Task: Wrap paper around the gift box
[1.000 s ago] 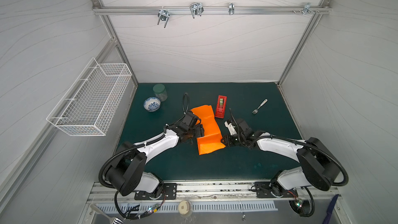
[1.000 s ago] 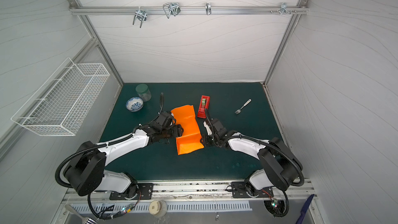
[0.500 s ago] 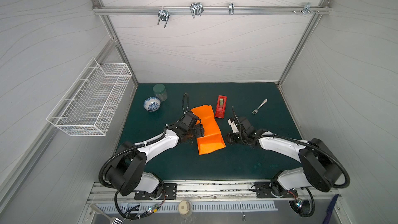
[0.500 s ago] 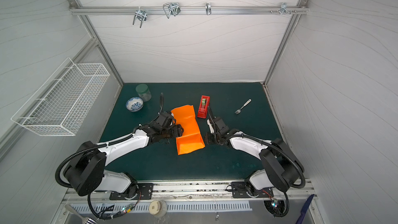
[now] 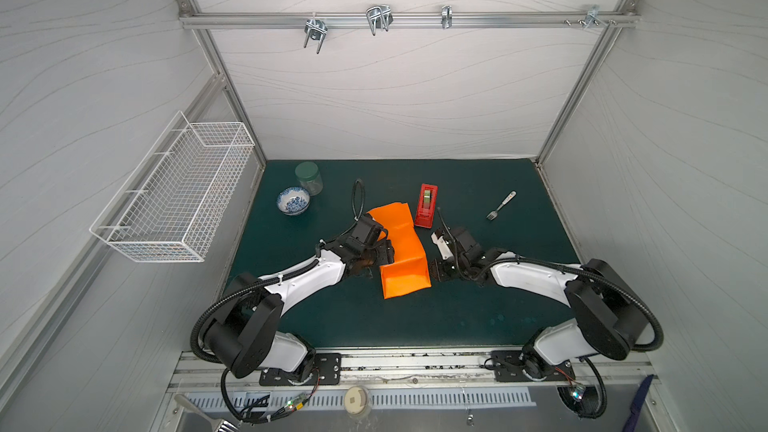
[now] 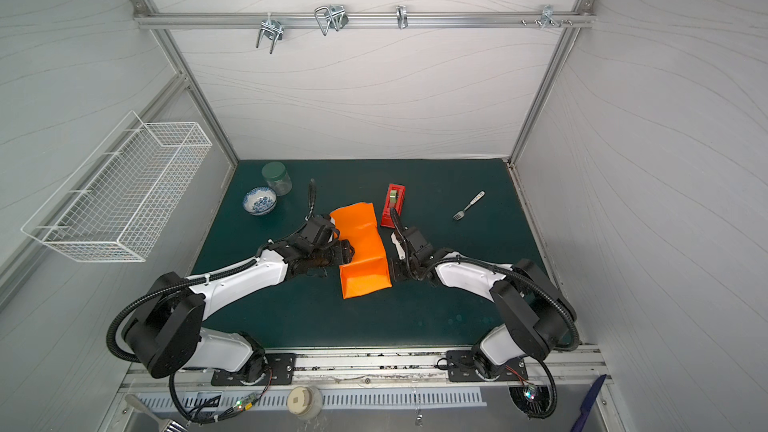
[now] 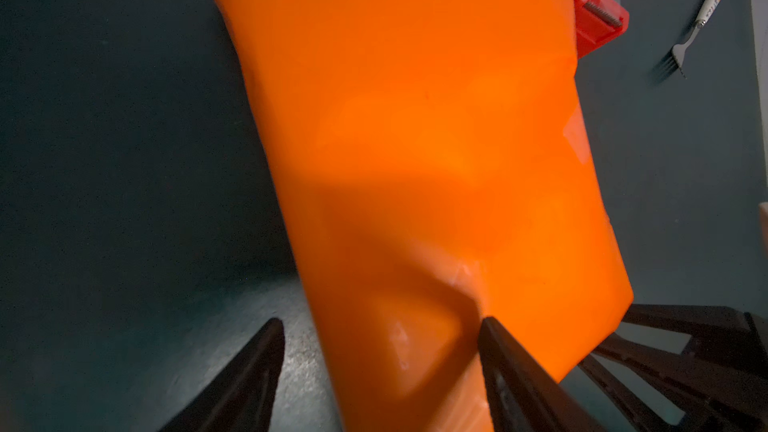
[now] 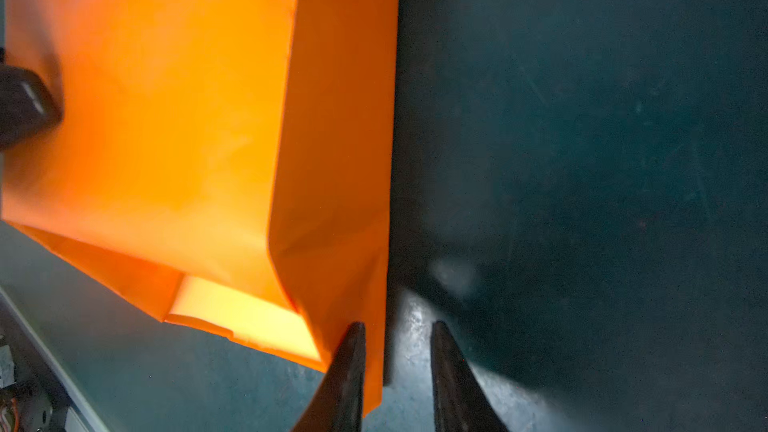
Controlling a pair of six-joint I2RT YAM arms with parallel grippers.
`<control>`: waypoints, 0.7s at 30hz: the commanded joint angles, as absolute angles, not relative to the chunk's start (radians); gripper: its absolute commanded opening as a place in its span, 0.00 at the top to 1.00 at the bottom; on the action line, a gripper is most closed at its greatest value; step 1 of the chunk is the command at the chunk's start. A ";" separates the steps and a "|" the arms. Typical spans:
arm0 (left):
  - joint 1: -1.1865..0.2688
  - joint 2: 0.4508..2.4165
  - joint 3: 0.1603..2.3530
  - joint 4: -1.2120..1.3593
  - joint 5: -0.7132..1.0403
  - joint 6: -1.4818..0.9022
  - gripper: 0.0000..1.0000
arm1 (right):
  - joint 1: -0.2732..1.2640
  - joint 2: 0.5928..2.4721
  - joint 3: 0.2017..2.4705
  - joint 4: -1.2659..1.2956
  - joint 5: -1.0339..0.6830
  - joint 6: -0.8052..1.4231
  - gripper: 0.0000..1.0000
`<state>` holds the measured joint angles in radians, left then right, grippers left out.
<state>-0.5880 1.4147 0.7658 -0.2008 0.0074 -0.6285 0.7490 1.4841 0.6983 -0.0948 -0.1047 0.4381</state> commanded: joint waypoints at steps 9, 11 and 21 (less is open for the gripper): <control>-0.586 1.436 0.739 -0.232 -0.018 -0.614 0.25 | 0.776 1.524 0.732 -0.076 -0.089 0.448 0.71; -0.586 1.436 0.739 -0.232 -0.019 -0.611 0.25 | 0.777 1.529 0.736 -0.072 -0.088 0.450 0.71; -0.586 1.425 0.735 -0.235 -0.018 -0.612 0.26 | 0.794 1.538 0.741 -0.043 -0.080 0.470 0.72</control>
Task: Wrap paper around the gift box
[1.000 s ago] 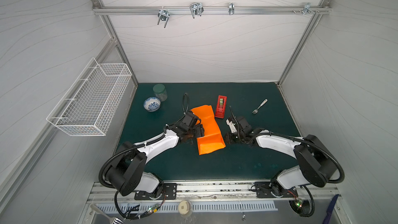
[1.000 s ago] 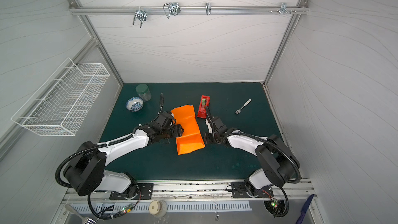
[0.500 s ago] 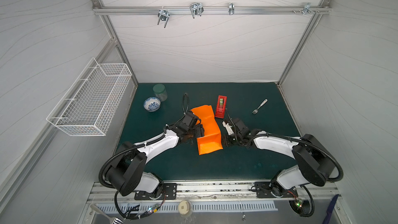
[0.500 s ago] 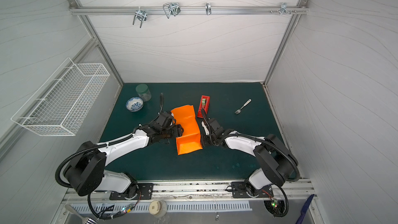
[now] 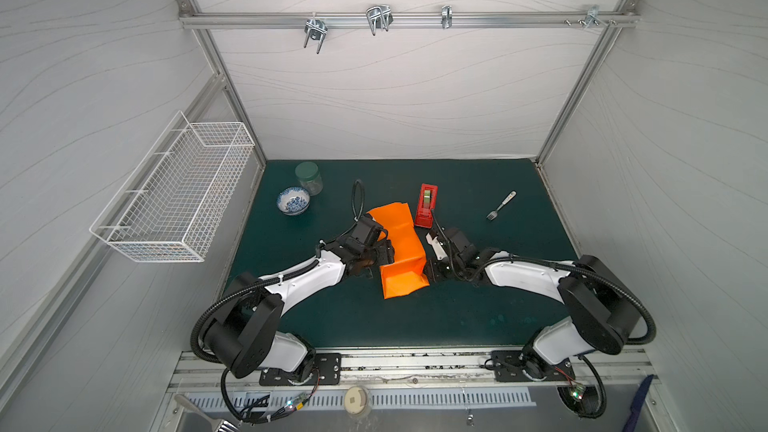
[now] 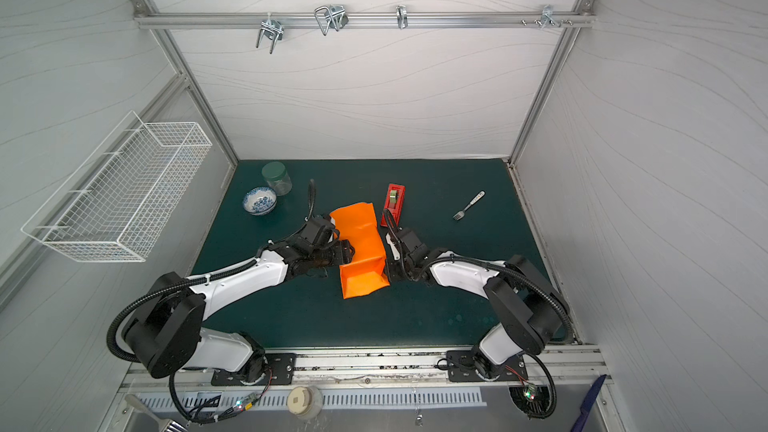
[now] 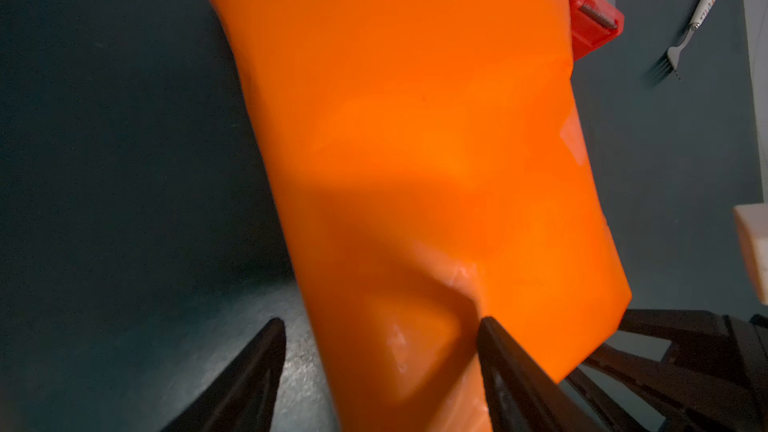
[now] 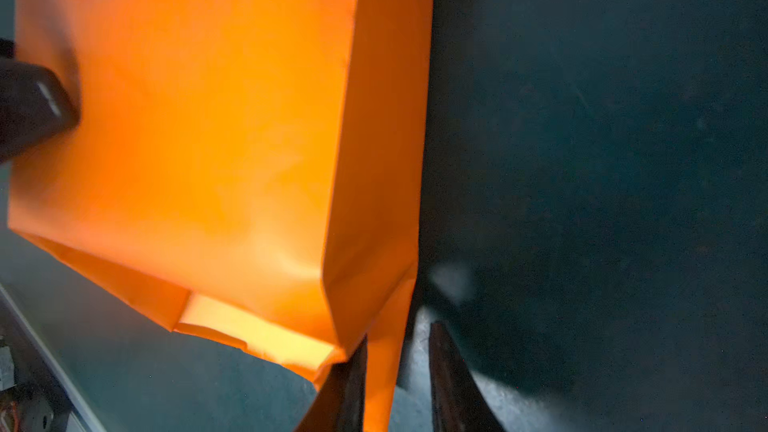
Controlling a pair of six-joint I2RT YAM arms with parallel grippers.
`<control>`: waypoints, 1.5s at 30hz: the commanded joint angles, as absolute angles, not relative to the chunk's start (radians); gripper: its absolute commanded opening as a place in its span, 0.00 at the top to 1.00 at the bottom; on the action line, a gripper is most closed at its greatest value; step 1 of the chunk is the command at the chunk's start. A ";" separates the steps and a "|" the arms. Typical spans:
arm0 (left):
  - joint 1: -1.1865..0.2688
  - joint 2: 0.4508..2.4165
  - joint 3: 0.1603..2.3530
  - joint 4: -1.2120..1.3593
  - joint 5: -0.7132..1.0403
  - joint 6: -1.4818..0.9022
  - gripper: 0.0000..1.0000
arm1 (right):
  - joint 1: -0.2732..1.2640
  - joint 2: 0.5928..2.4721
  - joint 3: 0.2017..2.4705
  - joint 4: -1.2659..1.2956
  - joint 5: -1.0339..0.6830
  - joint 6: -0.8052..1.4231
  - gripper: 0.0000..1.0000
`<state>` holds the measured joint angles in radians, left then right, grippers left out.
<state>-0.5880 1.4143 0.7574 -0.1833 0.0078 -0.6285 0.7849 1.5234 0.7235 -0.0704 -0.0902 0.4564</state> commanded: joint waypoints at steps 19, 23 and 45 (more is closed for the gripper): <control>-0.586 1.408 0.721 -0.235 -0.016 -0.611 0.26 | 0.812 1.569 0.710 0.029 -0.039 0.536 0.76; -0.586 1.407 0.718 -0.234 -0.015 -0.610 0.26 | 0.813 1.577 0.706 0.034 -0.029 0.540 0.77; -0.586 1.404 0.704 -0.228 -0.012 -0.614 0.27 | 0.824 1.620 0.678 0.134 -0.022 0.587 0.78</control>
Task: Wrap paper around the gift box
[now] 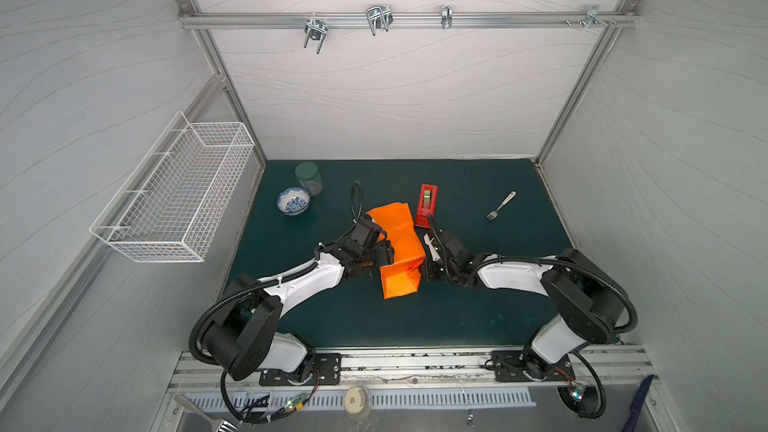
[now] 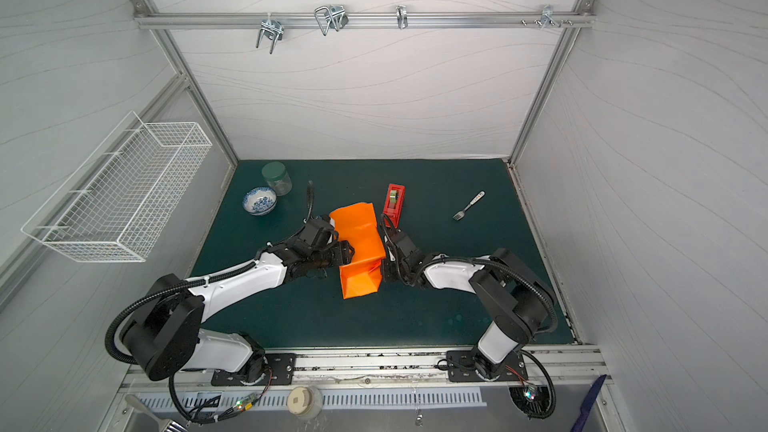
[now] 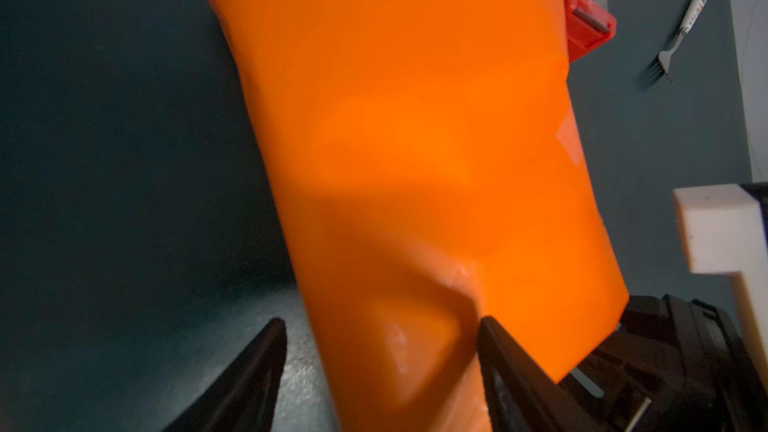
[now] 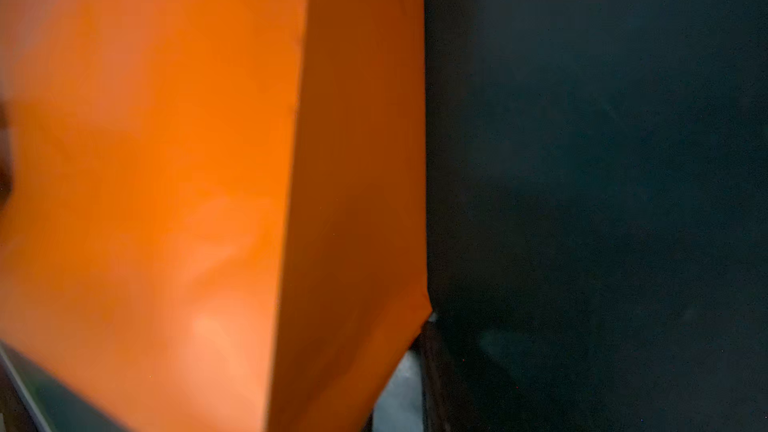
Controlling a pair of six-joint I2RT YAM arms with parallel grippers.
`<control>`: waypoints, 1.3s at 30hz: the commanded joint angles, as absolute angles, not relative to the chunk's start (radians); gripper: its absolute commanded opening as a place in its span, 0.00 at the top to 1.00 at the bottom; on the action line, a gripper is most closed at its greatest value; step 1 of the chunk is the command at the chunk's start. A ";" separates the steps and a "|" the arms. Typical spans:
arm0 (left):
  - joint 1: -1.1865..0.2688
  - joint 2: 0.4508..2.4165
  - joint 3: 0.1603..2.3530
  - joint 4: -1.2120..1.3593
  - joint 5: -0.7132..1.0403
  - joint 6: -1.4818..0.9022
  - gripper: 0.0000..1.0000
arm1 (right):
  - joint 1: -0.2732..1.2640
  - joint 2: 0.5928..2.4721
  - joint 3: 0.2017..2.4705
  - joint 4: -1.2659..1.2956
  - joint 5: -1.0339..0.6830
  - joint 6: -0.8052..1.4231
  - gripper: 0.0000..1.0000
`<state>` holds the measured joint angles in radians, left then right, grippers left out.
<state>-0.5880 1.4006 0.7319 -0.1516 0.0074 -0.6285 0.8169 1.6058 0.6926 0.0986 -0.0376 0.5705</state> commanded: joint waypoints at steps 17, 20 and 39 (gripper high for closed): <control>-0.586 1.400 0.696 -0.221 -0.003 -0.614 0.27 | 0.824 1.667 0.645 0.196 0.022 0.612 0.78; -0.586 1.396 0.703 -0.224 -0.004 -0.608 0.26 | 0.825 1.663 0.637 0.199 0.026 0.618 0.78; -0.586 1.393 0.728 -0.246 -0.006 -0.598 0.26 | 0.825 1.605 0.636 0.139 0.026 0.572 0.89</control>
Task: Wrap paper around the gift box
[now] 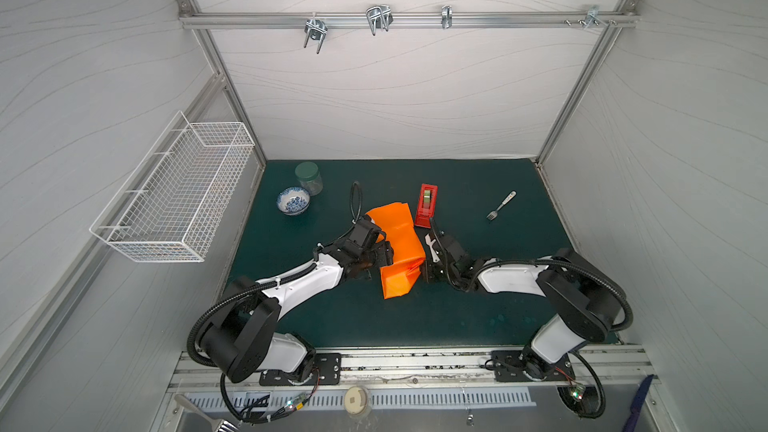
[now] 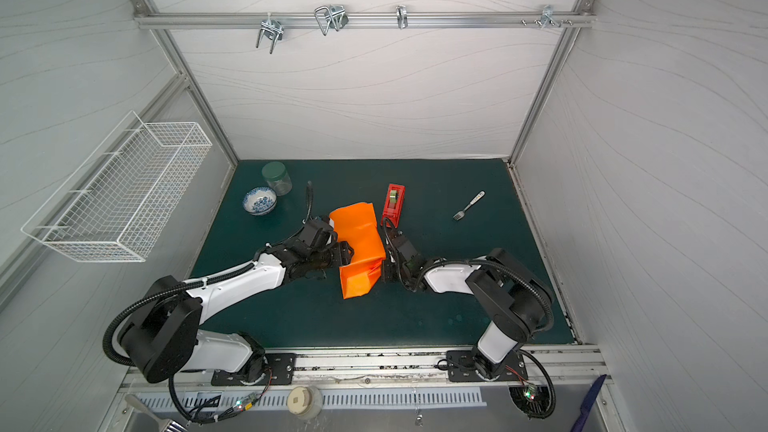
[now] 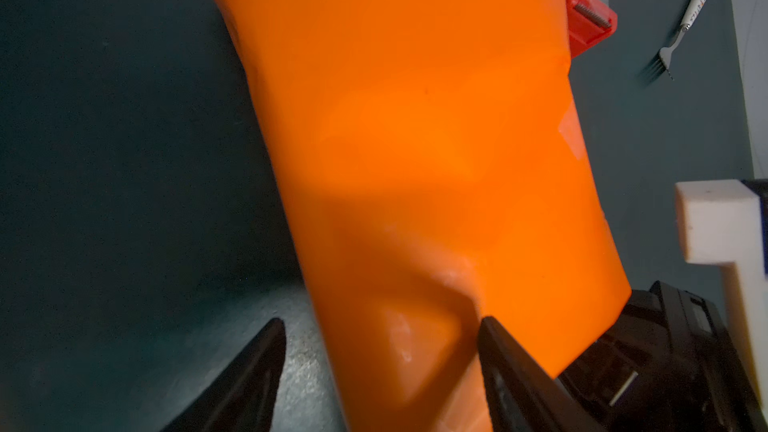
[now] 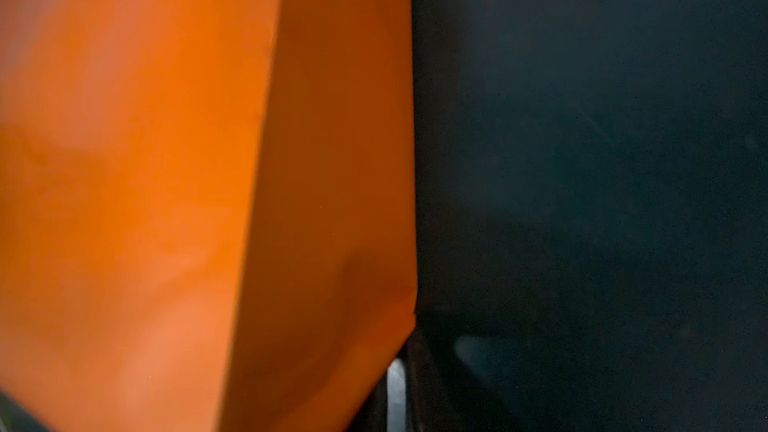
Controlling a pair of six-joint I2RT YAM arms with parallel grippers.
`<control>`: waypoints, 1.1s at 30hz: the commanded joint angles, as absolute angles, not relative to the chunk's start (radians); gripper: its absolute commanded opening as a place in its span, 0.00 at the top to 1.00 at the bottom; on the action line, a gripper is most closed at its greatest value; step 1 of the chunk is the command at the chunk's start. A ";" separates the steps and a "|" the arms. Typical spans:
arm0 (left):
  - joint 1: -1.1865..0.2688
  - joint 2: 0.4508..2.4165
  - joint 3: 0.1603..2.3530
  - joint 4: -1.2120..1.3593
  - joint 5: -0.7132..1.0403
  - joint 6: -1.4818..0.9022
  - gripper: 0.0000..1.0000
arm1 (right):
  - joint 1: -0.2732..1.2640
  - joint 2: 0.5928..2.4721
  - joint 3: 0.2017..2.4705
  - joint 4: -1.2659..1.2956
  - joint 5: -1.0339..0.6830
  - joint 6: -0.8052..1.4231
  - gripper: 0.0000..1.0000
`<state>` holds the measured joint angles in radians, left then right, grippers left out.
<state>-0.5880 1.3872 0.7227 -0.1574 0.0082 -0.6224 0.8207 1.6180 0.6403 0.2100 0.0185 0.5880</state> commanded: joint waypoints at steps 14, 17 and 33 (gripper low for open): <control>-0.585 1.394 0.719 -0.241 -0.002 -0.598 0.26 | 0.830 1.547 0.658 0.098 0.024 0.545 0.81; -0.586 1.397 0.716 -0.238 -0.002 -0.598 0.26 | 0.842 1.540 0.661 0.098 0.018 0.538 0.83; -0.586 1.396 0.713 -0.238 0.002 -0.601 0.26 | 0.863 1.602 0.675 0.154 -0.011 0.551 0.91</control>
<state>-0.5880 1.3872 0.7227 -0.1566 0.0101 -0.6212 0.8570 1.5818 0.6514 0.1337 -0.0051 0.5503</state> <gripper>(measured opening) 0.737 0.092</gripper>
